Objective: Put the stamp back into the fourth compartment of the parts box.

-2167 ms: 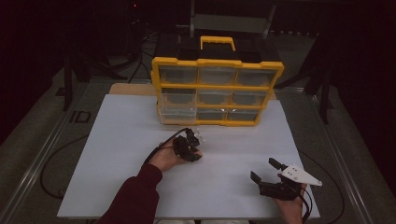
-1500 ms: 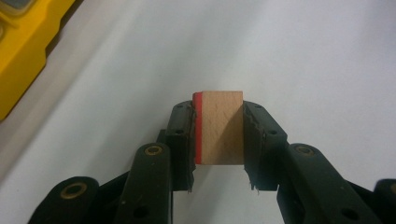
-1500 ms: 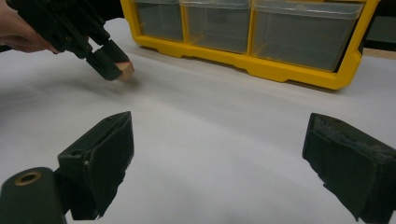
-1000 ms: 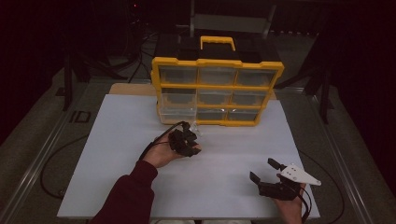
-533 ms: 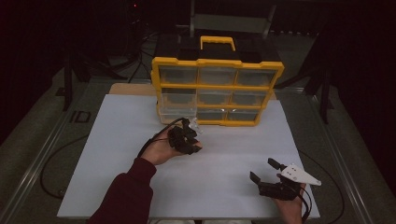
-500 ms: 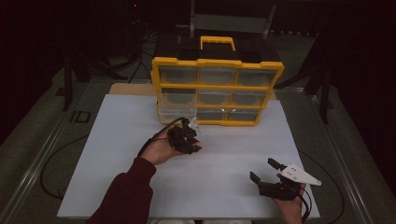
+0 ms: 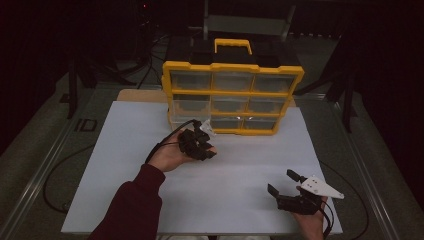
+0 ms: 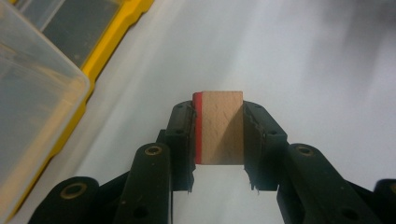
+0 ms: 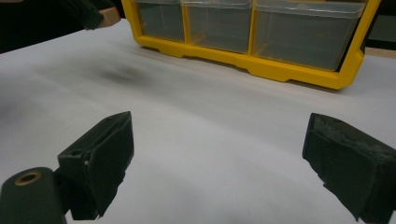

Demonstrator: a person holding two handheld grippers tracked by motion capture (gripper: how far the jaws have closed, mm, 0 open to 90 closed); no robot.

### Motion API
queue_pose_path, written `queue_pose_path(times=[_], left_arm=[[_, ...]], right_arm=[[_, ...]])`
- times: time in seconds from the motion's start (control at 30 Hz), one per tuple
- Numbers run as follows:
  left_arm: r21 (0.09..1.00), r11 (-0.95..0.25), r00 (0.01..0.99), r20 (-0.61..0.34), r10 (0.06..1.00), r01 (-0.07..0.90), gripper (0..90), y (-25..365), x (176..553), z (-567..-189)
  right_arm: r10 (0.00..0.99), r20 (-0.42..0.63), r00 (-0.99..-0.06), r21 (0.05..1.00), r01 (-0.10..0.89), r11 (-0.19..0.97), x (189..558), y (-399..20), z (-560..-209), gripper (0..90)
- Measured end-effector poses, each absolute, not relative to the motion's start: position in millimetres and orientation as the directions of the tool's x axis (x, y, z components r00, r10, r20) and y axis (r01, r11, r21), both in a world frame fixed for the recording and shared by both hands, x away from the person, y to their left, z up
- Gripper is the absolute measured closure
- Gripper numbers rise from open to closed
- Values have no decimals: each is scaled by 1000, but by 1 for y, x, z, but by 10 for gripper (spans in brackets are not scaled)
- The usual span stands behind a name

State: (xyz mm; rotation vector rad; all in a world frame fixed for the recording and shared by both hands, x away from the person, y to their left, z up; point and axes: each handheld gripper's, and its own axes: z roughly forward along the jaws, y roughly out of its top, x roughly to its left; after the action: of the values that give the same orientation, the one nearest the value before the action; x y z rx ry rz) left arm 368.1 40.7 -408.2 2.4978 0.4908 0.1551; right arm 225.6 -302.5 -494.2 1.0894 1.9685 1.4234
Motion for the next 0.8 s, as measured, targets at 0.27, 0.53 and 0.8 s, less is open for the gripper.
queue_pose_path(times=[0.27, 0.53, 0.8], left_arm=[[570, -763, 927, 5, 375, 305, 669, 42, 371, -399], [577, -758, 927, 2, 375, 305, 669, 44, 373, -389], [582, -756, 929, 3, 369, 298, 669, 44, 374, -378]], right_arm=[[818, 79, -570, 935, 328, 138, 226, -303, -494, 93], [818, 80, -570, 934, 329, 137, 226, -303, -494, 93], [818, 78, -570, 933, 330, 142, 226, -302, -494, 93]])
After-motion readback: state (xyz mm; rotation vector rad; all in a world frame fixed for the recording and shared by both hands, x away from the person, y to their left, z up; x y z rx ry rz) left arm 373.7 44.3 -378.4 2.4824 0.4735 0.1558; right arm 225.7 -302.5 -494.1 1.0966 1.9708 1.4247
